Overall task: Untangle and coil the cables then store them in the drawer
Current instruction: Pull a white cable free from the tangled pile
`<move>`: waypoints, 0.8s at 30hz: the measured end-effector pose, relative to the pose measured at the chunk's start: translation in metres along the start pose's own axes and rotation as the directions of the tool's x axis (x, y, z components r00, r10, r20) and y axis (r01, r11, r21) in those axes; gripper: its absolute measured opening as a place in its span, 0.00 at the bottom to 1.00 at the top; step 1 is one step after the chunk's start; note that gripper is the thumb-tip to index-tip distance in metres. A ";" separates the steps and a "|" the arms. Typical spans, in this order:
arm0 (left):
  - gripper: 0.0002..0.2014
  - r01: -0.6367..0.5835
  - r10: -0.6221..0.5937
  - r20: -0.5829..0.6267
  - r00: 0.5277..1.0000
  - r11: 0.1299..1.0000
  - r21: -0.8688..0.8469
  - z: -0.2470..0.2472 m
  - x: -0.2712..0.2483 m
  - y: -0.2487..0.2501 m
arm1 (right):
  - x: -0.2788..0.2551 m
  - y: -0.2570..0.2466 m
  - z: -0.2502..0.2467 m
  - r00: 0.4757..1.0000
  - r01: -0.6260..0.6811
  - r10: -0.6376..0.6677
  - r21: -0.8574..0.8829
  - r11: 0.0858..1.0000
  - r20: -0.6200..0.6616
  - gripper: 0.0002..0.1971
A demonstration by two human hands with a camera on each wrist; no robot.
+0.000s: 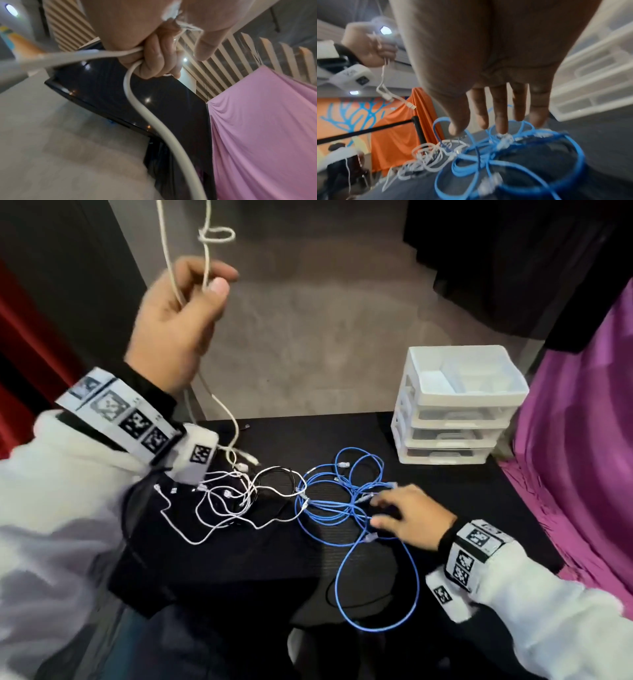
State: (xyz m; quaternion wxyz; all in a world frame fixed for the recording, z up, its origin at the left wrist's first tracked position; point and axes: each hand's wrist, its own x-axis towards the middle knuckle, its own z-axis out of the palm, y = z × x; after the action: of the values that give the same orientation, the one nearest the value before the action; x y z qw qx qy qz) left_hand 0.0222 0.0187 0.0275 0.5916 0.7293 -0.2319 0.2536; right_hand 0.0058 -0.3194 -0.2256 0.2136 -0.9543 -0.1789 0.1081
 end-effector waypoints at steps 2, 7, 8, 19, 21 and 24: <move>0.10 0.006 -0.008 0.019 1.000 0.994 0.107 -0.006 0.006 -0.012 | -0.001 0.011 0.019 0.989 -0.033 0.045 -0.084 0.996 0.140 0.31; 0.45 0.168 -0.496 0.298 0.816 0.696 0.698 -0.001 -0.041 -0.107 | 0.001 0.013 0.038 0.976 -0.059 0.085 -0.133 0.989 0.200 0.28; 0.54 0.117 -0.599 0.316 0.736 0.573 0.811 0.001 -0.061 -0.129 | 0.001 0.013 0.038 0.976 -0.058 0.084 -0.133 0.989 0.200 0.29; 0.39 0.101 -0.860 0.170 0.482 0.247 0.964 0.009 -0.199 -0.220 | -0.002 0.054 0.025 0.957 -0.225 0.249 -0.159 0.961 0.151 0.12; 0.34 0.150 -0.845 0.136 0.516 0.246 0.958 0.008 -0.200 -0.221 | -0.001 0.072 0.018 0.946 -0.289 0.309 -0.179 0.940 0.094 0.12; 0.29 0.208 -0.814 0.109 0.570 0.272 0.940 0.009 -0.204 -0.223 | -0.004 0.096 0.008 0.916 -0.397 0.401 -0.146 0.906 -0.005 0.14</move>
State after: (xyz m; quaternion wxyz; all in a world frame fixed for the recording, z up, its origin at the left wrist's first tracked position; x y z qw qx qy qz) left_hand 0.0099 0.0605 -0.2719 0.0924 0.9871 0.0261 -0.1283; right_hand 0.0279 -0.3995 -0.2754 0.1156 -0.9821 0.0100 0.1482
